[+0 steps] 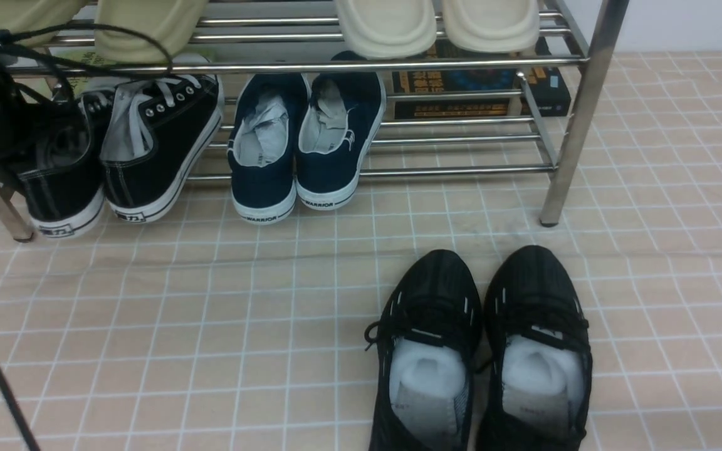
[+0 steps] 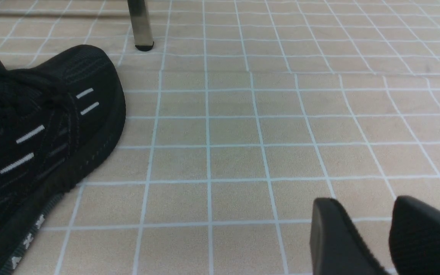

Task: Take the shoes off the shelf from the light coffee tablecloth by hand.
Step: 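Set the held shoe down on the floor in front of the rack with the left gripper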

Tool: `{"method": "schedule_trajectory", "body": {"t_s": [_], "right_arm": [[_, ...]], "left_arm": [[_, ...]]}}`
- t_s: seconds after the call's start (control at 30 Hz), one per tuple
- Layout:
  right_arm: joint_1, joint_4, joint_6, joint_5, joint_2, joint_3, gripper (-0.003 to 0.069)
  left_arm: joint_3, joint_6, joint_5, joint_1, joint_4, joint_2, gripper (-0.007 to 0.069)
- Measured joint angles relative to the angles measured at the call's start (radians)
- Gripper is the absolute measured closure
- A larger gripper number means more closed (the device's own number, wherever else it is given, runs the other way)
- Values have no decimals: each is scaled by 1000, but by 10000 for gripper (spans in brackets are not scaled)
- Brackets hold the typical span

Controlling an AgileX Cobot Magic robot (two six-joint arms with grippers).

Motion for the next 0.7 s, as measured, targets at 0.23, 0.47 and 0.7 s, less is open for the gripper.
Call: {"method": "schedule_trajectory", "body": {"t_s": [0.23,0.47,0.7], "right_arm": [[0,0,0,0,0,0,420],[0,0,0,0,0,0,420],[0,0,0,0,0,0,420]], "left_arm": [[4,0,119,0,19,-213,608],[58,0,119,0,14,-399,602],[321,-29,118,0,54,-583,603]]}}
